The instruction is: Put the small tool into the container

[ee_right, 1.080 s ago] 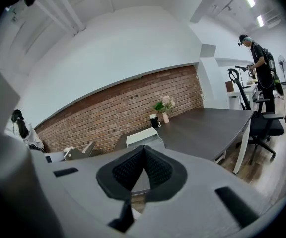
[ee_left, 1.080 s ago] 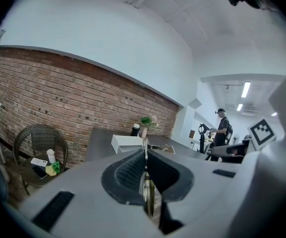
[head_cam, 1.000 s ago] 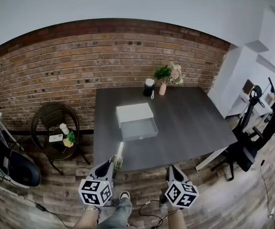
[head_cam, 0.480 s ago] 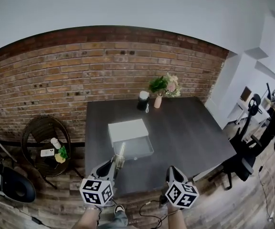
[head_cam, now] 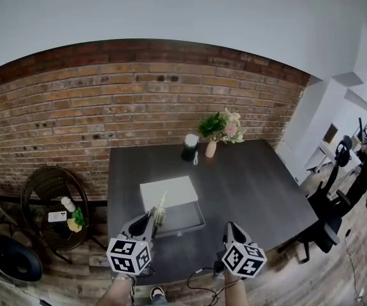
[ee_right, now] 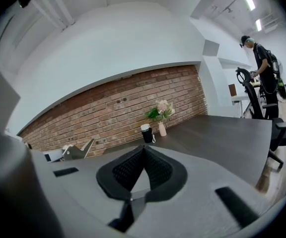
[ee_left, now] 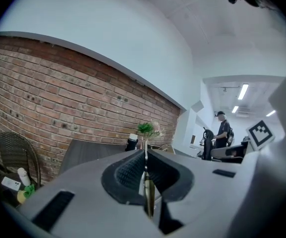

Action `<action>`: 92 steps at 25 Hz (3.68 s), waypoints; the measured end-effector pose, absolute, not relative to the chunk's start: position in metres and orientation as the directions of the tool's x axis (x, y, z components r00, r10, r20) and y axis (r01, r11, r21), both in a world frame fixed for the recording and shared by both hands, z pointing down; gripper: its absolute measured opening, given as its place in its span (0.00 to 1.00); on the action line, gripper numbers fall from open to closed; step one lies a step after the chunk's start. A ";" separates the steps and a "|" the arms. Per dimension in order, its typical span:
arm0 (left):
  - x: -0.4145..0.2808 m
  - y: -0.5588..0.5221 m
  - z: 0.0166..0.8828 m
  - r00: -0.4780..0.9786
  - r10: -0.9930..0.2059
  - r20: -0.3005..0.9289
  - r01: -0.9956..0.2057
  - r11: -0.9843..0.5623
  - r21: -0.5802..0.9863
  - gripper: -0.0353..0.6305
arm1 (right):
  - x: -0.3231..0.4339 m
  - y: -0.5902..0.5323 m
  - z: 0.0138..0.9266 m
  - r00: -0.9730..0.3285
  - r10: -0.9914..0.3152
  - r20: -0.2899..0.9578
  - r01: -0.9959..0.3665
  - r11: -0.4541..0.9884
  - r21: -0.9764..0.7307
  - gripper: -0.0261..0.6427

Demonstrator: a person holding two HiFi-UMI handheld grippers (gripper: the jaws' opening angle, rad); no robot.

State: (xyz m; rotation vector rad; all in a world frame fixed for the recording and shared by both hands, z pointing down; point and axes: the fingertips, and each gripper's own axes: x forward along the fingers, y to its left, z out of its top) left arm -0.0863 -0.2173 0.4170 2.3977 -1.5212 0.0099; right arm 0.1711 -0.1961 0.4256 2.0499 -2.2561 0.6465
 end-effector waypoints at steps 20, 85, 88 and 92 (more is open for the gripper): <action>-0.079 -0.270 0.421 0.345 -0.917 0.203 -0.924 -0.293 0.247 0.07 | 0.177 -0.294 0.427 -0.242 -0.916 0.319 -0.950 0.158 -0.268 0.04; -0.001 -0.288 0.501 0.669 -0.623 0.407 -0.676 -0.737 -0.017 0.07 | 0.199 -0.276 0.541 -0.220 -0.822 0.526 -0.949 0.056 -0.310 0.04; 0.006 -0.290 0.508 0.686 -0.587 0.430 -0.637 -0.770 -0.036 0.07 | 0.204 -0.273 0.548 -0.212 -0.817 0.536 -0.948 0.040 -0.314 0.04; 0.015 -0.292 0.516 0.706 -0.538 0.460 -0.576 -0.815 -0.069 0.07 | 0.209 -0.270 0.557 -0.205 -0.813 0.546 -0.947 0.023 -0.320 0.04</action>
